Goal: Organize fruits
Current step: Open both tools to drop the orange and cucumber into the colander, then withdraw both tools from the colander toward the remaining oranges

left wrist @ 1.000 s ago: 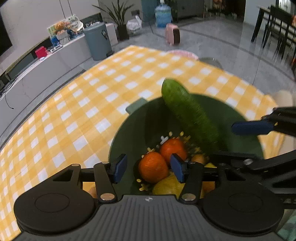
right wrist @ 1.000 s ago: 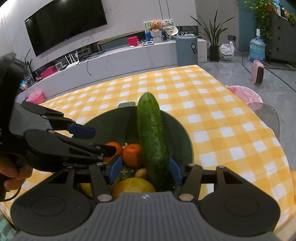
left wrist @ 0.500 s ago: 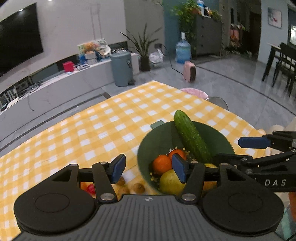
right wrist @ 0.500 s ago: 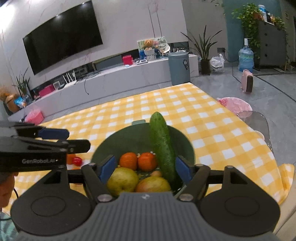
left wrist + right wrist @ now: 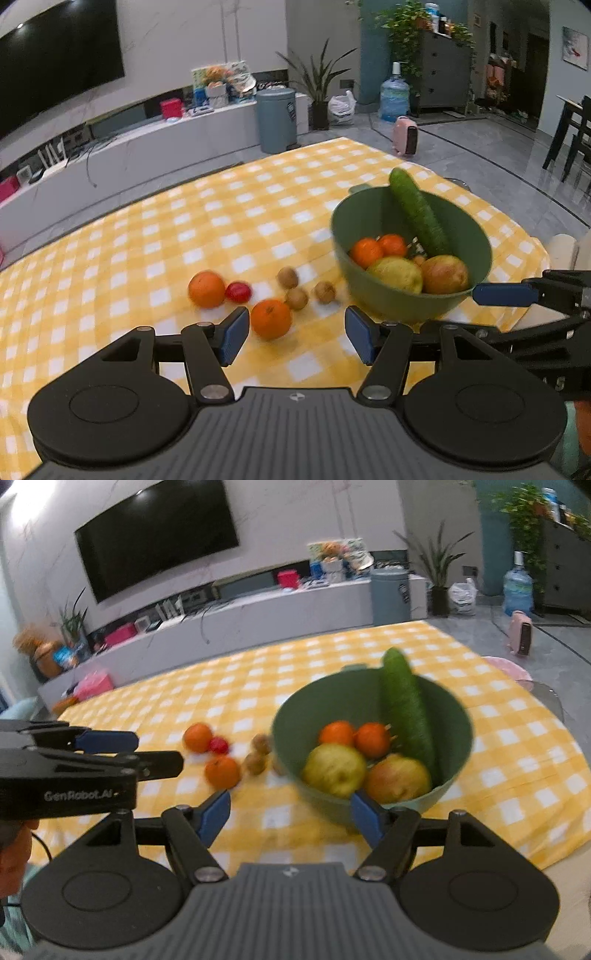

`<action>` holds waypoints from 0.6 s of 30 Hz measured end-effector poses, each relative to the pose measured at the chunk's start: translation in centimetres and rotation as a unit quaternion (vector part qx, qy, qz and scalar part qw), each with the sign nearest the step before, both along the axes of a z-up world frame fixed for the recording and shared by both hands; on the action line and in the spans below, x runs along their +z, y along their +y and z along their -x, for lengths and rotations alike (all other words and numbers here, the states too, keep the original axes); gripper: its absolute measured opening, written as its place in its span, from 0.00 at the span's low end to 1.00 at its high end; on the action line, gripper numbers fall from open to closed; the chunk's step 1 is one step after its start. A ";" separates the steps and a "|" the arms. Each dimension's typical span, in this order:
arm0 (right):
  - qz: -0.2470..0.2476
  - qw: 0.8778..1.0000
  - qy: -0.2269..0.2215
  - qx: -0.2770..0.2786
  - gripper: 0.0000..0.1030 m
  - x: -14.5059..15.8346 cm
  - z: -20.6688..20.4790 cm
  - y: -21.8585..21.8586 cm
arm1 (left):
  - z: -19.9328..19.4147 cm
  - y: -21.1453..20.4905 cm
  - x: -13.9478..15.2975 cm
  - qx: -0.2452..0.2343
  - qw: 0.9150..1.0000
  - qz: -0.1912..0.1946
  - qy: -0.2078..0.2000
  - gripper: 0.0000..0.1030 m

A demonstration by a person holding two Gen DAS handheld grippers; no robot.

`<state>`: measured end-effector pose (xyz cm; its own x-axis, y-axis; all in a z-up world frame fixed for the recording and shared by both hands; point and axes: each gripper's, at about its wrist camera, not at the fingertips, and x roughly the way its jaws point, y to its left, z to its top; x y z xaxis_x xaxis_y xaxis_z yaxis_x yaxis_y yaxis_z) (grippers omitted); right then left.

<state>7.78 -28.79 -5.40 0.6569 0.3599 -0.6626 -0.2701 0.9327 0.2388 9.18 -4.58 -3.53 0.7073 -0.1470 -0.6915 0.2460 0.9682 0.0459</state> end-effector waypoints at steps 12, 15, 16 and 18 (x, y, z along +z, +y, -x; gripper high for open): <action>0.029 0.999 0.029 0.029 0.68 -1.2 0.5 4.4 | 0.3 3.7 -1.0 0.021 0.999 0.040 0.014 0.68; 0.034 0.998 0.035 0.033 0.68 -1.5 0.4 5.1 | 0.1 4.2 -1.5 0.025 0.999 0.043 0.021 0.68; 0.034 0.998 0.035 0.034 0.68 -1.6 0.4 5.2 | 0.1 4.4 -1.8 0.026 0.998 0.045 0.024 0.68; 0.034 0.998 0.034 0.037 0.68 -1.7 0.2 5.6 | -0.1 4.8 -2.0 0.026 0.998 0.054 0.030 0.68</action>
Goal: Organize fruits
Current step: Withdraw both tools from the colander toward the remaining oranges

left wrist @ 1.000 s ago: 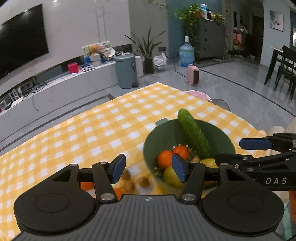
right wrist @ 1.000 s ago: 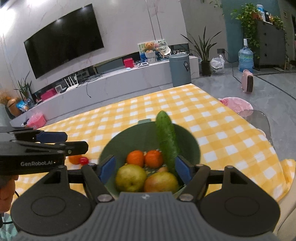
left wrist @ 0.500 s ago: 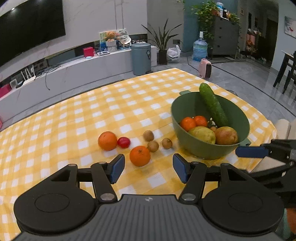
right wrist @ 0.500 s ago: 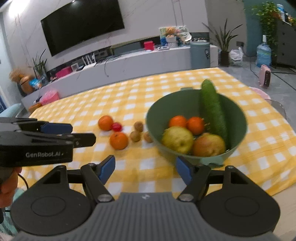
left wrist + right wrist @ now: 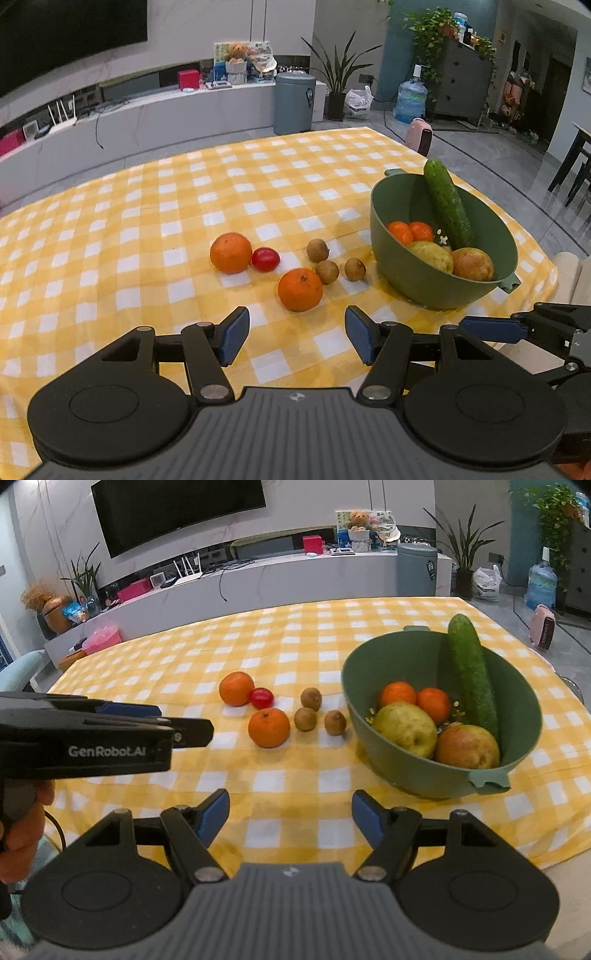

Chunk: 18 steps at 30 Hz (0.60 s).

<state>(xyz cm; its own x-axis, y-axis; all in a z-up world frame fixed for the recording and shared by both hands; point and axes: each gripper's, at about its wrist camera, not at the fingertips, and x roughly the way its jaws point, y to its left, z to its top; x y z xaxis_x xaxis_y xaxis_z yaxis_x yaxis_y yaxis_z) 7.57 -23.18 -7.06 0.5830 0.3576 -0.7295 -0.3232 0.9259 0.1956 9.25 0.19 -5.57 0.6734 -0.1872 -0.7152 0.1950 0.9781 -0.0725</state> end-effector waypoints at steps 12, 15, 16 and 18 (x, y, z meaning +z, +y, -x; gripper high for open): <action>0.015 0.999 -0.022 0.024 0.50 -0.9 -2.3 3.1 | -1.9 2.8 -1.5 0.015 0.997 0.068 0.014 0.61; 0.023 0.999 -0.022 0.026 0.45 -1.7 -3.0 3.7 | -2.3 3.3 -2.2 0.021 0.996 0.078 0.023 0.56; 0.025 0.999 -0.022 0.027 0.42 -2.0 -3.2 3.8 | -2.4 3.4 -2.5 0.022 0.996 0.081 0.027 0.55; 0.028 0.999 -0.019 0.030 0.39 -2.6 -3.7 4.1 | -2.9 3.5 -3.1 0.024 0.995 0.084 0.036 0.52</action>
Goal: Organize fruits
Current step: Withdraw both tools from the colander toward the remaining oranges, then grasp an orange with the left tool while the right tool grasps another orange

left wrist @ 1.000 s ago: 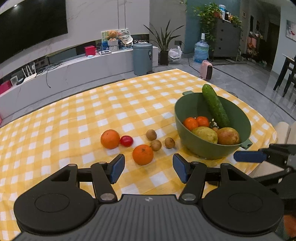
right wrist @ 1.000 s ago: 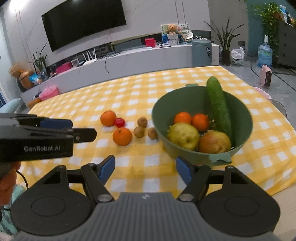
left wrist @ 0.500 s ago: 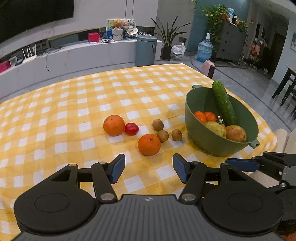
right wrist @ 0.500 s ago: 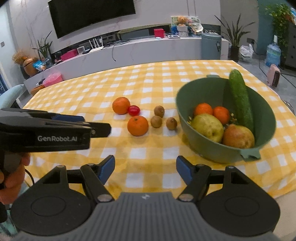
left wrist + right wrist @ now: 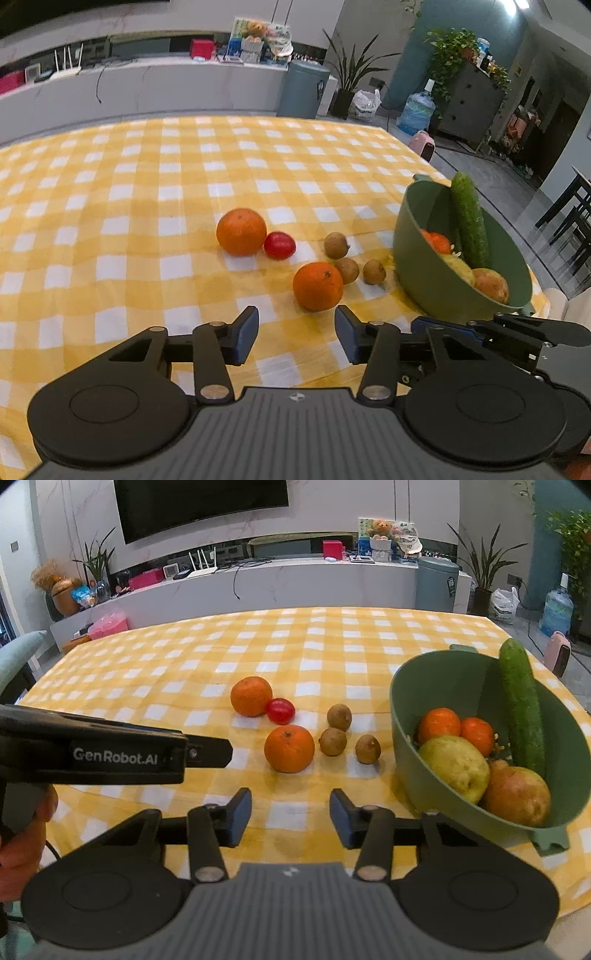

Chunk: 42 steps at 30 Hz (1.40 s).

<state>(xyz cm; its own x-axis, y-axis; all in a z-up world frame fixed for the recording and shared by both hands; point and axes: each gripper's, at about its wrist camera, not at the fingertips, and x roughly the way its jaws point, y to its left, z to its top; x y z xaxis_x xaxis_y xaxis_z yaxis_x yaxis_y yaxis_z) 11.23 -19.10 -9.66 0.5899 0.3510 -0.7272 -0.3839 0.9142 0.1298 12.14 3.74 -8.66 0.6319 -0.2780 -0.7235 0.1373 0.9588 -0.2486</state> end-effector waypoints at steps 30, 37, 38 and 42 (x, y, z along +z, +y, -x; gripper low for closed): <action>0.032 0.999 -0.020 0.022 0.41 -3.7 -6.0 4.6 | -8.7 -0.6 -3.2 -0.160 0.969 -0.184 -0.045 0.60; 0.021 1.000 -0.010 0.016 0.42 -3.7 -6.5 4.4 | -10.0 -1.5 -4.0 -0.203 0.953 -0.217 -0.055 0.64; 0.019 1.000 -0.008 0.015 0.42 -3.7 -6.5 4.4 | -10.0 -1.8 -4.1 -0.208 0.951 -0.222 -0.058 0.64; 0.013 1.000 -0.003 0.015 0.41 -3.8 -6.7 3.9 | -9.9 -2.3 -4.4 -0.219 0.945 -0.235 -0.064 0.51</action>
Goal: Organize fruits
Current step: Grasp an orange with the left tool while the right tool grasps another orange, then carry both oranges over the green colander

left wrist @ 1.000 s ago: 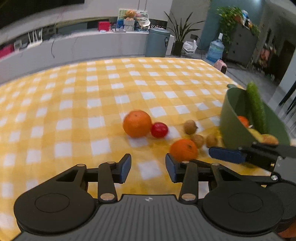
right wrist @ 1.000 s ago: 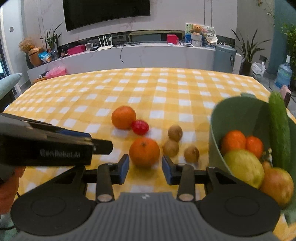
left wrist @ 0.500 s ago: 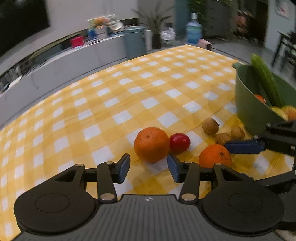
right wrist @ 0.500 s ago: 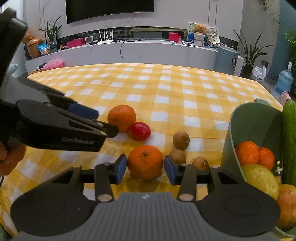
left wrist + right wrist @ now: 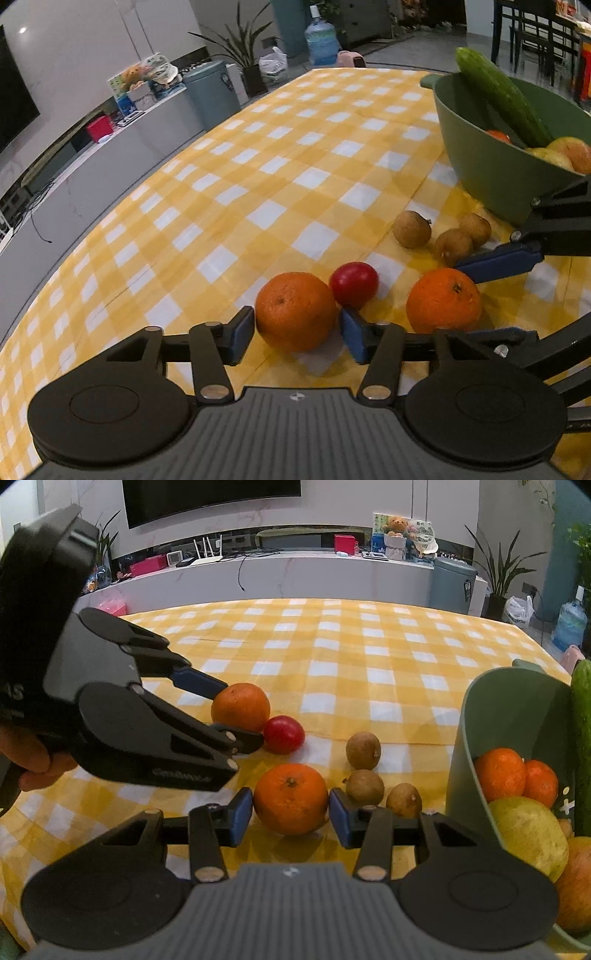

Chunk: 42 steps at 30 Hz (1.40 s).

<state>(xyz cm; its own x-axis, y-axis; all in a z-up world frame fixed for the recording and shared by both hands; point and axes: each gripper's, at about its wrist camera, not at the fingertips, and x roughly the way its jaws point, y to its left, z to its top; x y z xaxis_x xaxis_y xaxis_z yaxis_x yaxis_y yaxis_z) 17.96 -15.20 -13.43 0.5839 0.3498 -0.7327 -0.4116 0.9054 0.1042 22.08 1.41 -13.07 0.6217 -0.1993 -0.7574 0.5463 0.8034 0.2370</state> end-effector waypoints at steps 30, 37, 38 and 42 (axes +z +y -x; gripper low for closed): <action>-0.061 0.997 -0.046 0.022 0.40 6.7 4.4 -4.4 | 7.5 0.5 8.3 0.139 0.985 0.102 -0.005 0.49; -0.069 0.995 -0.077 0.012 0.40 9.2 7.0 -9.7 | 9.3 -3.2 10.6 0.101 0.988 0.115 -0.017 0.49; -0.068 0.994 -0.080 0.007 0.40 9.4 7.3 -10.5 | 9.3 -3.9 10.8 0.093 0.989 0.114 -0.017 0.49; -0.061 0.994 -0.089 -0.022 0.40 9.9 7.8 -13.8 | 9.0 -7.1 11.2 0.062 0.991 0.119 -0.014 0.49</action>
<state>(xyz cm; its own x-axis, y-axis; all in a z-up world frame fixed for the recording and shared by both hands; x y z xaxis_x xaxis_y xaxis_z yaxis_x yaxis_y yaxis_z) 10.16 -29.01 -3.55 0.7170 0.4010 -0.5701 -0.3931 0.9081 0.1444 13.09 -5.71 -1.91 0.6733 -0.2903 -0.6800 0.4354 0.8990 0.0472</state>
